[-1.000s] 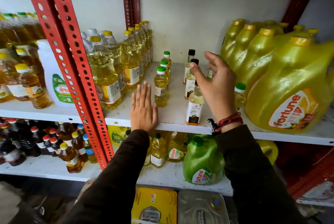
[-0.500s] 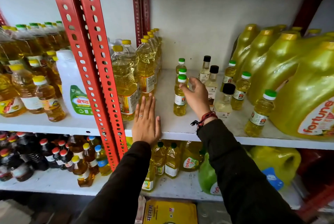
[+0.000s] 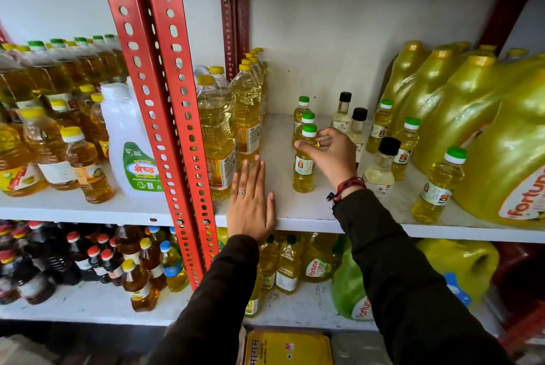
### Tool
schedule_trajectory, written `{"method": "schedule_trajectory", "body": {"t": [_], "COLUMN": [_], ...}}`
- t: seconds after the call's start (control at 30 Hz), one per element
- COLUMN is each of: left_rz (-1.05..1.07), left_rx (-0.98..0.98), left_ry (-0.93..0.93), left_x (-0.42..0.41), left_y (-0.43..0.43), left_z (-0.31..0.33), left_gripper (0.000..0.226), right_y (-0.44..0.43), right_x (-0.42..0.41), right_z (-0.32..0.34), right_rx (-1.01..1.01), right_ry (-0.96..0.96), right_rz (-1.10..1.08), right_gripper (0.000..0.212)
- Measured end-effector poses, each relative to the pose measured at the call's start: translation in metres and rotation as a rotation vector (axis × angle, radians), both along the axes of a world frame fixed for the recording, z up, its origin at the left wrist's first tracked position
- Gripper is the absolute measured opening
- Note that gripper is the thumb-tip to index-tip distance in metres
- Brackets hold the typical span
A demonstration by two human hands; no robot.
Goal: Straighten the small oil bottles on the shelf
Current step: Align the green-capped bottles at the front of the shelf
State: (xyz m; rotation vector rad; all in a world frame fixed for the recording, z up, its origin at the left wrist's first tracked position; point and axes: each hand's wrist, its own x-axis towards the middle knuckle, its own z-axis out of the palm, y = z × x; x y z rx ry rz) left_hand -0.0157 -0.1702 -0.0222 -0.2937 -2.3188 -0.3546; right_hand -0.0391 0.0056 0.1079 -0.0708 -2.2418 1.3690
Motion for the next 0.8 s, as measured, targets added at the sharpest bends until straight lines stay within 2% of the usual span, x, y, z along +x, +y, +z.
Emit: {"method": "schedule_trajectory", "body": {"t": [0.2, 0.3, 0.4, 0.63, 0.8], "left_rz": [-0.003, -0.005, -0.003, 0.005, 0.006], "left_rx": [0.003, 0.007, 0.003, 0.003, 0.011], "left_ry": [-0.007, -0.005, -0.007, -0.010, -0.021], "left_x": [0.002, 0.002, 0.002, 0.003, 0.005], "left_y": [-0.001, 0.000, 0.000, 0.000, 0.001], "left_z": [0.001, 0.001, 0.001, 0.002, 0.003], "left_gripper": [0.070, 0.070, 0.070, 0.070, 0.070], "right_y": [0.002, 0.008, 0.012, 0.013, 0.009], "right_x": [-0.002, -0.001, -0.004, 0.002, 0.008], "right_z": [-0.002, 0.000, 0.000, 0.001, 0.001], "right_rx": [0.072, -0.063, -0.053, -0.099, -0.041], "right_ry": [-0.009, -0.044, -0.071, -0.071, -0.046], "right_rz": [-0.048, 0.076, 0.138, 0.124, 0.155], "right_gripper": [0.059, 0.046, 0.032, 0.042, 0.040]}}
